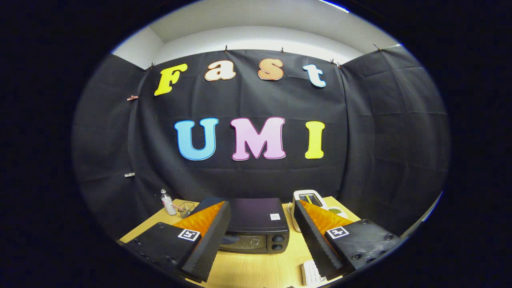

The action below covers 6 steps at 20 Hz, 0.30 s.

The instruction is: Open the toaster oven, put the food inside, and close the toaster oven door.

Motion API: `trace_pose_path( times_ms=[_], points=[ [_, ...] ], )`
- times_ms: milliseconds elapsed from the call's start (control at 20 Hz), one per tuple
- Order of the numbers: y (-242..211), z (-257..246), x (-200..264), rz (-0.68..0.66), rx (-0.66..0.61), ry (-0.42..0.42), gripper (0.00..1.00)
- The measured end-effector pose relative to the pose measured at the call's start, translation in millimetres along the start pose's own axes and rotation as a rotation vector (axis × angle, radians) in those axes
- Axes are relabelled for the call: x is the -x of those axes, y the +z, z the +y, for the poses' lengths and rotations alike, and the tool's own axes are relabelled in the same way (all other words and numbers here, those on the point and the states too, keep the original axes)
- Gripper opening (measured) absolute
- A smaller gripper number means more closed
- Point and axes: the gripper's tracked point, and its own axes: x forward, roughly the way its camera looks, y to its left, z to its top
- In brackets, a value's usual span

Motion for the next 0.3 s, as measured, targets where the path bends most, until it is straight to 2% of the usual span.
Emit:
trace_pose_path(
  times_ms=[300],
  points=[
    [-4.9,-6.3,2.1,0.013,-0.012,-0.018,0.98]
  ],
)
